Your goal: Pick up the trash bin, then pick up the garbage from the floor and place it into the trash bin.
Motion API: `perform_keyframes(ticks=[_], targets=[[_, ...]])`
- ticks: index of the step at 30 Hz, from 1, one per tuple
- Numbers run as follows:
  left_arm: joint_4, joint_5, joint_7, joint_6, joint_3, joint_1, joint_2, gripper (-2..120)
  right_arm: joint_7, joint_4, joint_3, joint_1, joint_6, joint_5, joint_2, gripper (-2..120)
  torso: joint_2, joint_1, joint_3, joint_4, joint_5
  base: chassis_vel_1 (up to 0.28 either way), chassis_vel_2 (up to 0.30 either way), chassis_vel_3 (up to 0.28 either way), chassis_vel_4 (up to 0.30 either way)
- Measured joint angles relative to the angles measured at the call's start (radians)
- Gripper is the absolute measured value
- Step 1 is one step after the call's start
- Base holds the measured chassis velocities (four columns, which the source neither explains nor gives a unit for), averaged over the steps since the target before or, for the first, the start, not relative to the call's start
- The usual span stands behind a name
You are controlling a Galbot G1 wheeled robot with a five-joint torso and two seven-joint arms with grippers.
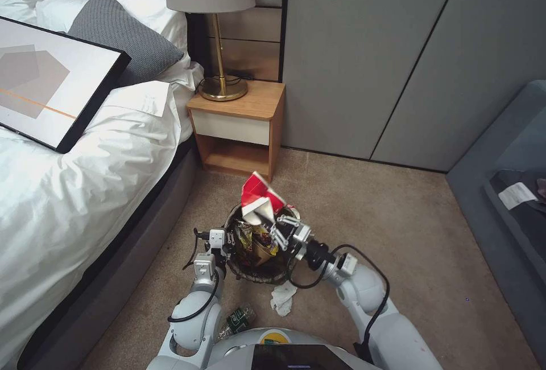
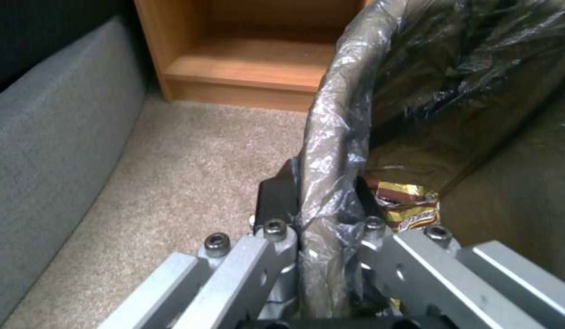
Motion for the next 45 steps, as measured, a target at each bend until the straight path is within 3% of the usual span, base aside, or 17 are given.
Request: perform_keyframes(ticks=[6, 22, 32, 36, 38, 40, 42, 45], targets=[[0.002, 0.002, 0.0, 0.0, 0.004, -0.001, -0.004, 5, 0.005, -0.06, -0.113, -0.009, -0.004, -0.061, 0.001, 7, 0.0, 0.0, 0.0, 0.0, 0.0002, 0.0, 0.0, 0.0, 0.0], [-0.003, 0.004, 0.0, 0.001, 0.009, 0.001, -0.004, 5, 0.047, -0.226, -0.143, 0.012, 0.034, -0.127, 0.025, 7, 0.0, 0.0, 0.0, -0.0001, 0.0001, 0.0, 0.0, 0.0, 0.0], [-0.005, 0.001, 0.0, 0.002, 0.008, 0.002, -0.001, 5, 0.058, -0.236, -0.138, 0.012, 0.042, -0.136, 0.025, 46, 0.0, 0.0, 0.0, -0.0001, 0.0, 0.0, 0.0, 0.0, 0.0], [-0.006, 0.001, 0.001, 0.002, 0.007, 0.002, -0.001, 5, 0.06, -0.233, -0.134, 0.012, 0.042, -0.136, 0.025, 54, 0.0, 0.0, 0.0, -0.0001, 0.0001, 0.0, 0.0, 0.0, 0.0], [-0.008, 0.001, 0.001, 0.002, 0.007, 0.003, 0.0, 5, 0.061, -0.228, -0.13, 0.012, 0.041, -0.135, 0.023, 68, 0.0, 0.0, 0.0, -0.0001, 0.0, 0.0, 0.0, 0.0, 0.0], [-0.008, 0.001, 0.0, 0.002, 0.007, 0.003, 0.0, 5, 0.061, -0.228, -0.13, 0.012, 0.041, -0.135, 0.022, 69, 0.0, 0.0, 0.0, -0.0001, 0.0, 0.0, 0.0, 0.0, 0.0], [-0.009, 0.001, 0.0, 0.002, 0.007, 0.004, 0.0, 5, 0.062, -0.228, -0.126, 0.011, 0.041, -0.134, 0.021, 82, 0.0, 0.0, 0.0, -0.0001, 0.0001, 0.0, 0.0, 0.0, 0.0], [-0.009, 0.0, 0.0, 0.002, 0.007, 0.004, 0.001, 5, 0.063, -0.228, -0.122, 0.011, 0.041, -0.132, 0.019, 90, 0.0, 0.0, 0.0, -0.0001, 0.0001, 0.0, 0.0, 0.0, 0.0]])
